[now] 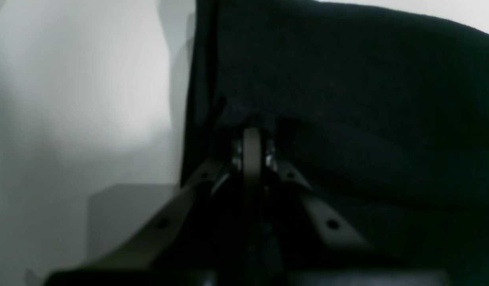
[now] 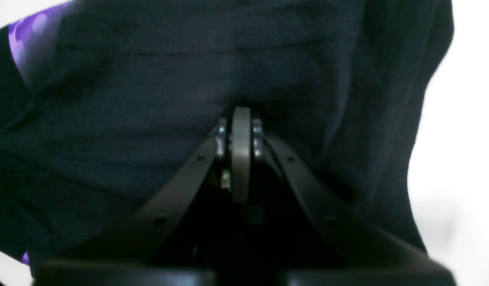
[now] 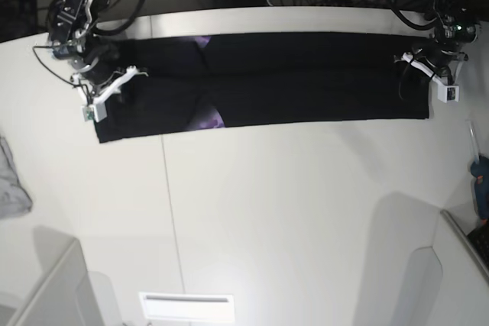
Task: Fold the T-shirt properly
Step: 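Regrasp the strip ends with both grippers and straighten it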
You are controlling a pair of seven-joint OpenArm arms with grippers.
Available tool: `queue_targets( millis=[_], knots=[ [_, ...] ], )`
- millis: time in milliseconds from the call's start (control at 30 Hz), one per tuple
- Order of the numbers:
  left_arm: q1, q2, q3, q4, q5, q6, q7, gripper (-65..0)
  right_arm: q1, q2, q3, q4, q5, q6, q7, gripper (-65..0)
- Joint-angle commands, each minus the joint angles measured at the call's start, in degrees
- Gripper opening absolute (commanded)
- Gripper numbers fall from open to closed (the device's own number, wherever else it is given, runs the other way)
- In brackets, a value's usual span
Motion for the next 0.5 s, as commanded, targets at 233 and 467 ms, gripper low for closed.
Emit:
queue_targets(
  millis=[233, 467],
  knots=[
    [-3.9, -0.4, 5.1, 0.4, 0.8, 5.4, 1.0, -65.0, 6.2, 0.5, 0.2, -4.6, -5.5, -0.4, -1.7, -65.0],
    [-3.5, -0.6, 4.8, 4.7, 0.4, 5.6, 1.1, -65.0, 4.6, 0.0, 0.2, 2.8, -5.7, -0.1, -3.5, -65.0]
  ],
)
